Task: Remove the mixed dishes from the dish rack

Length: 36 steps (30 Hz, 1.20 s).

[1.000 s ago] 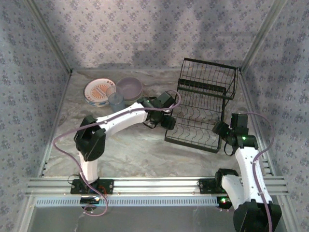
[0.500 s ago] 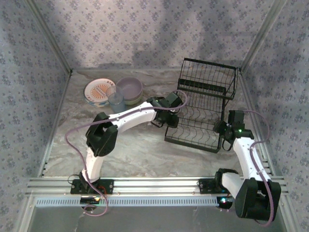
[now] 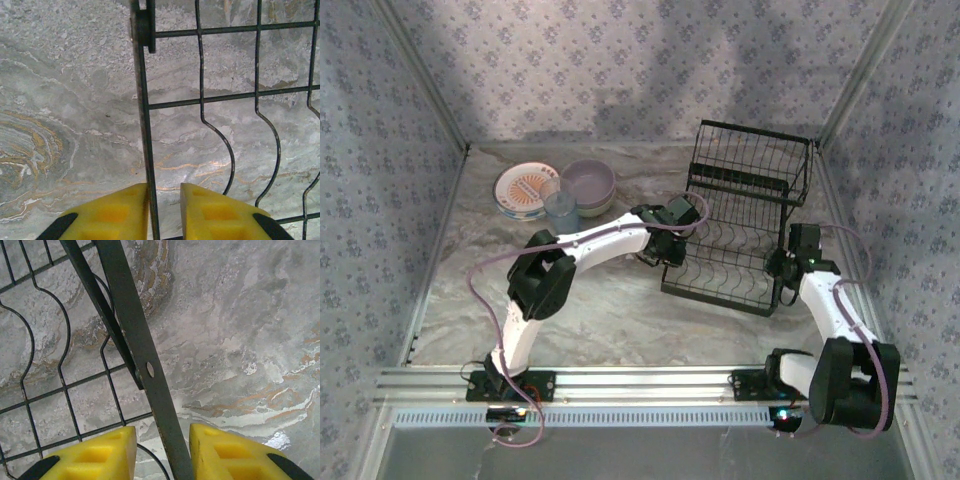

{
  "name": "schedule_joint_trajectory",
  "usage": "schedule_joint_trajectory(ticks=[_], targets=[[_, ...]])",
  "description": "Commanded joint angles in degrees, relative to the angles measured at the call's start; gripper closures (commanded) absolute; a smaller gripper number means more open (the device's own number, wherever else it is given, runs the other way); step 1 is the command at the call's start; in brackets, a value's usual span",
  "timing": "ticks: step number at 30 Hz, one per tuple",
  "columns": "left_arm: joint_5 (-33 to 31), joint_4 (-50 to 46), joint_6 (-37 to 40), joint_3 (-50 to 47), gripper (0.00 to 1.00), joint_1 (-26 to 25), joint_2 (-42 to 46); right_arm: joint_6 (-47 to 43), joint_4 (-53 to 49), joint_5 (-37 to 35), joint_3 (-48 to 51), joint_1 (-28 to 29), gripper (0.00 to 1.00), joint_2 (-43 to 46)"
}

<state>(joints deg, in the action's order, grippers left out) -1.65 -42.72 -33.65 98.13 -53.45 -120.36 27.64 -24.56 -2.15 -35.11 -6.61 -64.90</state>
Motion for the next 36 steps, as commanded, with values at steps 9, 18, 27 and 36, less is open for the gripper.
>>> schedule_joint_trajectory(ticks=[9,18,27,36], targets=[[1.65,2.03,-2.71,-0.74,0.95,-0.33,0.39,-2.56,2.0,-0.13,-1.84,0.95,0.82,-4.36],[0.58,3.52,-6.0,-4.21,1.0,0.0,2.14,-3.38,3.16,-1.07,-4.97,6.03,1.0,-8.49],[-0.38,7.92,-9.21,-11.58,1.0,1.94,5.54,-3.96,5.98,-0.57,-11.17,11.34,1.0,-17.22],[-1.65,11.44,-11.6,-19.21,1.0,4.3,10.53,-4.07,9.31,0.89,-19.37,16.27,1.0,-27.67]])
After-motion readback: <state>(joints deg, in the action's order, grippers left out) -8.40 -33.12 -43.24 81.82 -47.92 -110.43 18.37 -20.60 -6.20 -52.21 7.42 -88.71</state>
